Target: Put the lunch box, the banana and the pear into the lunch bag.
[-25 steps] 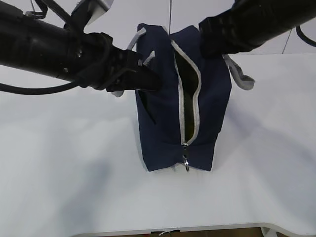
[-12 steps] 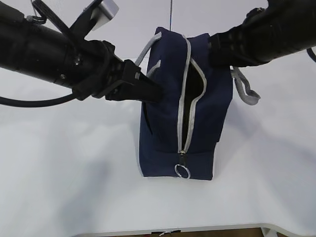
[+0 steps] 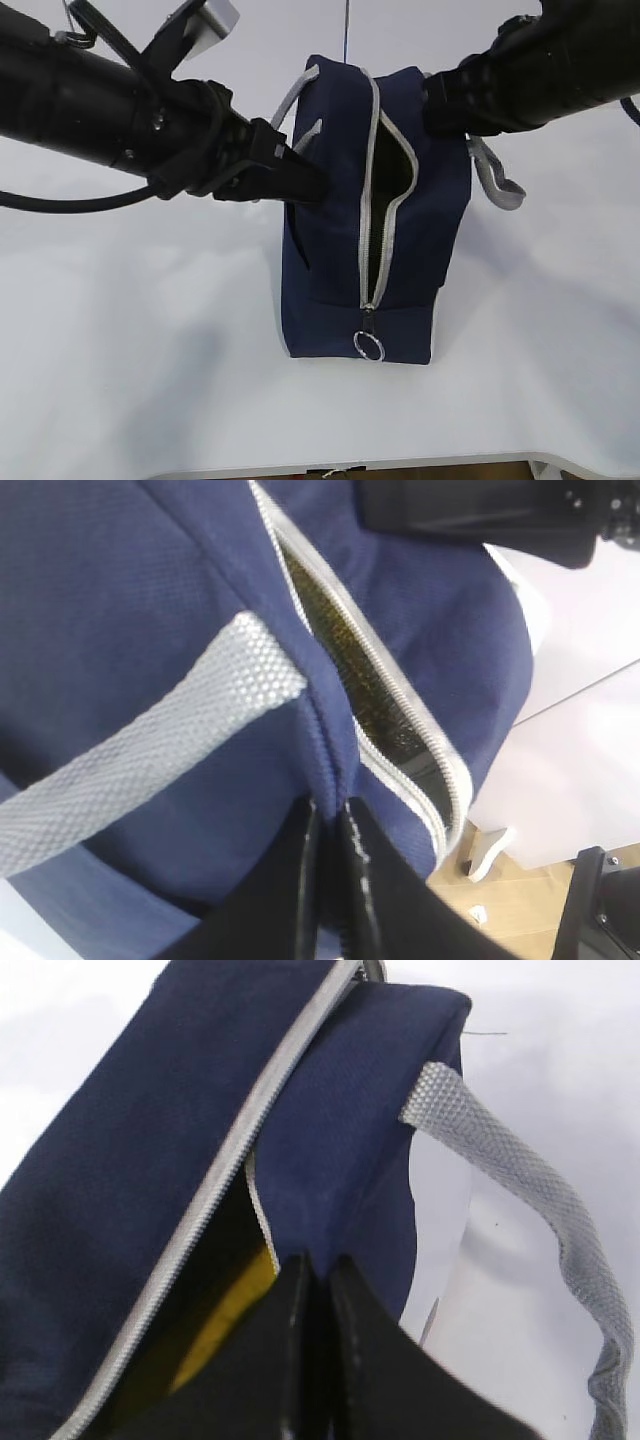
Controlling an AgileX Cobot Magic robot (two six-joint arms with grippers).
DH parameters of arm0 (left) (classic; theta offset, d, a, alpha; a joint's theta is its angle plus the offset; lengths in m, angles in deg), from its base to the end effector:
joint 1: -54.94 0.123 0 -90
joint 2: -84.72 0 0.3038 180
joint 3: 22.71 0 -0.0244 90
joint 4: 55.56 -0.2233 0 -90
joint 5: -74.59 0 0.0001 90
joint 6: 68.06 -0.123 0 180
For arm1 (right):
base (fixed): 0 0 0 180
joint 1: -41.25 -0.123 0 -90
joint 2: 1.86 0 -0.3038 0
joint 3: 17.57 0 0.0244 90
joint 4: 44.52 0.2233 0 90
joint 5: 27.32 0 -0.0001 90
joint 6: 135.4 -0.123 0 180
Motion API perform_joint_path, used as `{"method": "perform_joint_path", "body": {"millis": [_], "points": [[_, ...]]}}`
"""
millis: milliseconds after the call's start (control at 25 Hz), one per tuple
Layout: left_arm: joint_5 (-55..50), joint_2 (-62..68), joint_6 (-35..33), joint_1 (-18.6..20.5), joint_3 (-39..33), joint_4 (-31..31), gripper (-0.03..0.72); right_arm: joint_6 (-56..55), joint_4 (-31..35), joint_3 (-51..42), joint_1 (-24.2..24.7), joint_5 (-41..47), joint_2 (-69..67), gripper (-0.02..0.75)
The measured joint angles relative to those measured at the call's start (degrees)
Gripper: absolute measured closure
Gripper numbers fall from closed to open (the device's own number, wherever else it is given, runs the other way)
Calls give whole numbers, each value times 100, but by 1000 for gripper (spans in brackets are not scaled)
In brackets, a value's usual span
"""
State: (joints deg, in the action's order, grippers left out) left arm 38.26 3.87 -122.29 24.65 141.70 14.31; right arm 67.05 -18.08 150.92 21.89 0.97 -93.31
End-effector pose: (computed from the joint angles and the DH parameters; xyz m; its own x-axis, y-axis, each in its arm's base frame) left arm 0.2597 -0.2310 0.2874 -0.6876 0.2130 -0.6941 0.6709 0.5518 -0.4953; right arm 0.2976 0.1321 0.3252 -0.5997 -0.1890 -0.7776 -0.4670 0.8717 0.1482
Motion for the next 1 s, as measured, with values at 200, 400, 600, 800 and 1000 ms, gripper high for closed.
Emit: {"method": "perform_joint_path", "body": {"millis": [200, 400, 600, 800, 1000], "points": [[-67, 156, 0, 0, 0, 40, 697, 290, 308, 0, 0, -60, 9, 519], [-98, 186, -8, 0, 0, 261, 697, 479, 648, 24, 0, -86, 21, 387], [-98, 186, -8, 0, 0, 283, 697, 516, 909, 179, 0, 36, 218, 372], [-98, 186, -8, 0, 0, 483, 697, 698, 954, 245, 0, 208, 735, 370], [-87, 199, -8, 0, 0, 689, 697, 2036, 954, 250, 0, 1481, 1330, 370]]}}
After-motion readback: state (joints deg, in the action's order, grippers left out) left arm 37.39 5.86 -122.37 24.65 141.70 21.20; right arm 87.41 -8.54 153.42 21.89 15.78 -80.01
